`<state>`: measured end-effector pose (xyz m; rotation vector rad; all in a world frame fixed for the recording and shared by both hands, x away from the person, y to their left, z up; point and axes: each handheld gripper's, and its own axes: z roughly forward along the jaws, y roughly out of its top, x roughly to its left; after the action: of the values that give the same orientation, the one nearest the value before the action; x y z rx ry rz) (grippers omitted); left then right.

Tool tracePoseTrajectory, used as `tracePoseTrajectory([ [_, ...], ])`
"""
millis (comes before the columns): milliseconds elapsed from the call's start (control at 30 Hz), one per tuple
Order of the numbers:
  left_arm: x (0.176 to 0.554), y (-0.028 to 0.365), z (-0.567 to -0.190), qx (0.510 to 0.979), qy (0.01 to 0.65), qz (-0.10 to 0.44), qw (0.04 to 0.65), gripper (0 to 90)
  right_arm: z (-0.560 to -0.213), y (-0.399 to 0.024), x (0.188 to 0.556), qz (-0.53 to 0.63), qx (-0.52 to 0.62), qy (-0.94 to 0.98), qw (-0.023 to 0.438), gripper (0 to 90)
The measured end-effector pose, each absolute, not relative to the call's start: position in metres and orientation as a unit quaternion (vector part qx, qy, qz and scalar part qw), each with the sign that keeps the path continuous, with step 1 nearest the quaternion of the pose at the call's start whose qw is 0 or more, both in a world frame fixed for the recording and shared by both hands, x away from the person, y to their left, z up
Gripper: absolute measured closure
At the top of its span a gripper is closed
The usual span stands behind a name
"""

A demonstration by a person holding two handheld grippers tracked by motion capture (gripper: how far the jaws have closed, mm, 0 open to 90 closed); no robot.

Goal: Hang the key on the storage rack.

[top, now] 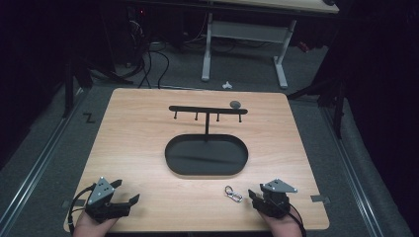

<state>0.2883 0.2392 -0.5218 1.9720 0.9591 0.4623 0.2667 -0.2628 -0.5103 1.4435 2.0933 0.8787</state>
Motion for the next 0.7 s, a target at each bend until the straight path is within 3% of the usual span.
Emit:
tracePoseTrajectory([
  [700, 0.2913, 0.2389, -0.5236, 0.789, 0.395, 0.187, 0.433, 15.1, -0.5089, -0.2563, 0.2741, 0.318, 0.517, 0.764, 0.219, 52.3],
])
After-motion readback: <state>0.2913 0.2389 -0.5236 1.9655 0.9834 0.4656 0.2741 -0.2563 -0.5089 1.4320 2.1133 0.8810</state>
